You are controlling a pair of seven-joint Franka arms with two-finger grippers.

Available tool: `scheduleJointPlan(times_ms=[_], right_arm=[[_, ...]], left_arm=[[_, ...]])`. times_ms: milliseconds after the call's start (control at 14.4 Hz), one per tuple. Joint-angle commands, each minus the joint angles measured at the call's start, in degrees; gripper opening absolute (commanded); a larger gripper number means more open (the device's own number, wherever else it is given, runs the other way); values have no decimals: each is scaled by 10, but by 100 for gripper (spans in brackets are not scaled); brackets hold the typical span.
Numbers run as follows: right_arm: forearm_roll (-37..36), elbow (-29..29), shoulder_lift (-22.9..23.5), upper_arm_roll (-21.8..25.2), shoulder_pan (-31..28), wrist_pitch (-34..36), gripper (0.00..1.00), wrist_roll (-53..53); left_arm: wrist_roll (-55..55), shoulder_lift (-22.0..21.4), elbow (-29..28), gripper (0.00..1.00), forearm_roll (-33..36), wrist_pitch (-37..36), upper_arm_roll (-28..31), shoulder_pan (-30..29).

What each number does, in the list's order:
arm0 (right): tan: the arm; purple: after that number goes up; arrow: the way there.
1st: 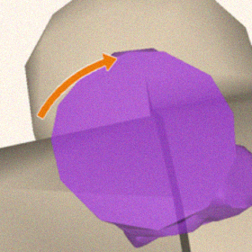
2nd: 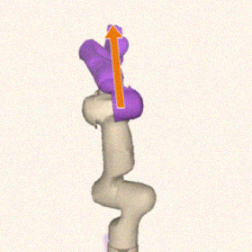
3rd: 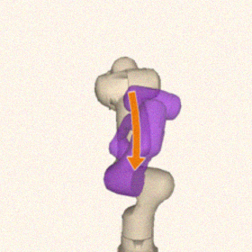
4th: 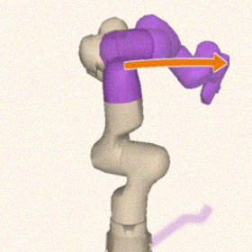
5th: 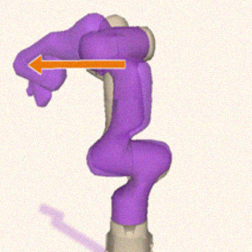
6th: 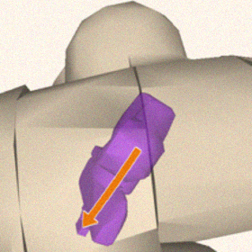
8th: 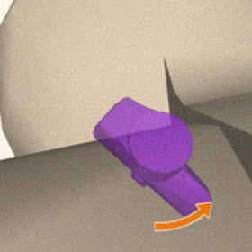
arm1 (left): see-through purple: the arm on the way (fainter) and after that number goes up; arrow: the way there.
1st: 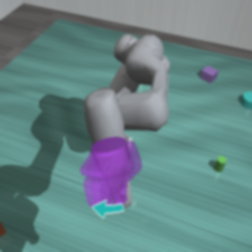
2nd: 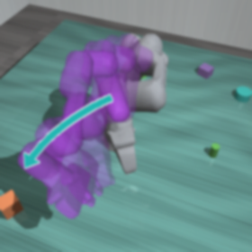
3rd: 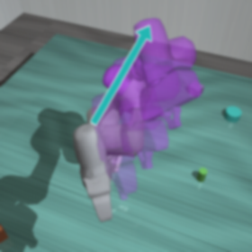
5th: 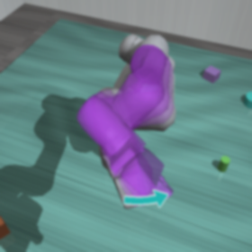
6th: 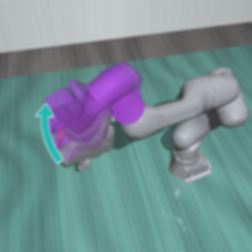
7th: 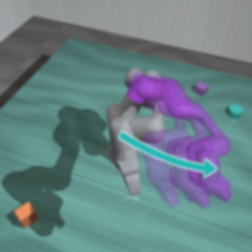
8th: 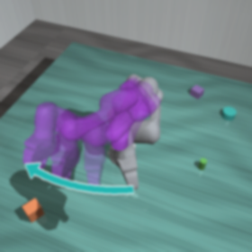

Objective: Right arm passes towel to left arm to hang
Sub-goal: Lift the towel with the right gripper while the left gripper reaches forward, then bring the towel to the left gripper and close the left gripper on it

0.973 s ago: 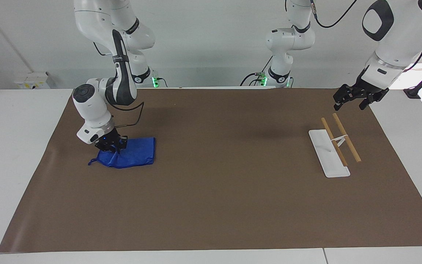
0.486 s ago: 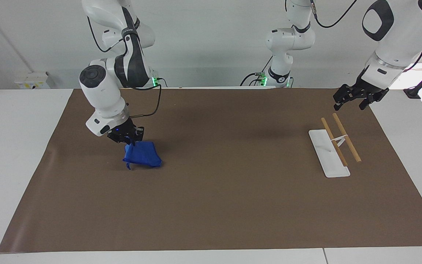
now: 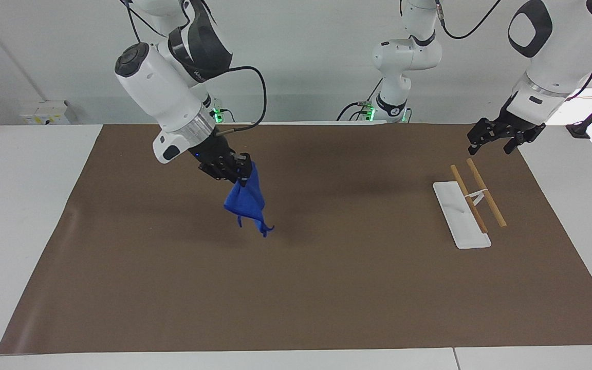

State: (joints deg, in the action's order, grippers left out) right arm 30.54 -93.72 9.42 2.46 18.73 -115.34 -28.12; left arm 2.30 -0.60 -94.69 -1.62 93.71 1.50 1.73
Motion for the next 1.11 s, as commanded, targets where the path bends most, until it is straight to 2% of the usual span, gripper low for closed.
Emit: scheduleJointPlan(times_ms=[0,208,486,695,903,1042], right_arm=[[67,23,26,1,38,-74,0,-94],[114,8,38,1,93,-184,0,-205],[260,0,41,1,135,-297,0,-299],[319,3,46,1,173,-378,0,-363],[372,9,46,1,187,-387,0,-410],[378,9,46,1,199,-389,0,-416]], left_arm=[[2,-6,-2,100,10,1,-1,-3],[-3,-6,-2,100,9,0,-3,-1],[-49,-14,-24,100,-11,9,-4,6],[-185,-18,-51,100,-65,32,-4,29],[-372,-38,-103,100,-136,82,-4,59],[-473,-48,-125,100,-144,105,-4,98]])
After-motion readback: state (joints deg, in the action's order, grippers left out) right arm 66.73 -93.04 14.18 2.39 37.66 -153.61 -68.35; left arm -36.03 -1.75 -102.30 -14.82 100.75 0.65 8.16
